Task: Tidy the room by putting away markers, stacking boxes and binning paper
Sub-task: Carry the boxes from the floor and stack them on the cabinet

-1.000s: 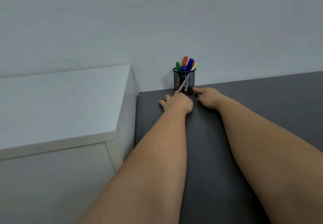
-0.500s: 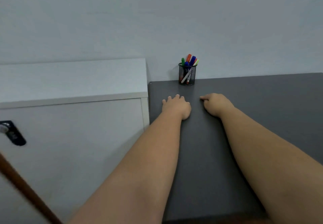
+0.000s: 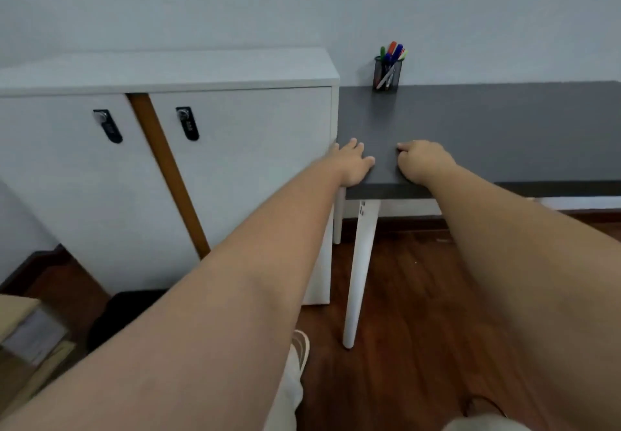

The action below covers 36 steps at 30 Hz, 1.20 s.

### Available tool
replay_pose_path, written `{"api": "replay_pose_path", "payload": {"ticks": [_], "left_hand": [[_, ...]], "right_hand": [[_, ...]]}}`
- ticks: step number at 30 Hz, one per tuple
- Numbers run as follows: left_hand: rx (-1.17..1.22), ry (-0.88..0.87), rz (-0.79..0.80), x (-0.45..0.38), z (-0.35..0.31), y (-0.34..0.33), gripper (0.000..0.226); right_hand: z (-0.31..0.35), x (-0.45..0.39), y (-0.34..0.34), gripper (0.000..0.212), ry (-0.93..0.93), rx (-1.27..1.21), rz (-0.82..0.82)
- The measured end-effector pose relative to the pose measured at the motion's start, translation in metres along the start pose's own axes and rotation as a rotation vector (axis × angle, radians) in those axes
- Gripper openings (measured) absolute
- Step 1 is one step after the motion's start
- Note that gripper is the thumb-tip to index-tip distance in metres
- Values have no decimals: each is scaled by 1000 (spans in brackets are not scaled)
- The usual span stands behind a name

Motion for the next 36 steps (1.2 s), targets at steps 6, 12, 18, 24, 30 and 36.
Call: {"api": "replay_pose_path", "payload": {"ticks": [6, 12, 18, 24, 30, 36], "left_hand": [[-96, 147, 22, 131, 67, 0, 57], [-188, 364, 42, 266, 150, 18, 56], [-136, 551, 2, 379, 203, 30, 55], [-39, 683, -31, 465, 236, 11, 50], [39, 819, -77, 532, 248, -19, 45], [59, 941, -100, 575, 265, -29, 45]], "right_hand": [[48, 97, 0, 49, 95, 65, 18], [113, 162, 2, 50, 241, 208, 140], [193, 240, -17, 49, 452, 249, 261], [242, 295, -59, 49, 648, 294, 393], [261, 324, -101, 53, 717, 363, 488], [295, 344, -119, 46, 839, 358, 511]]}}
Point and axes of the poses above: each hand's wrist, its own x-axis away from the middle knuckle, its own y-axis out of the back of the hand, z = x × y, the point moved 3 cm from there along -x, towards the middle knuckle, and after that the axes turned 8 degrees about x, right-handed, at the moved point
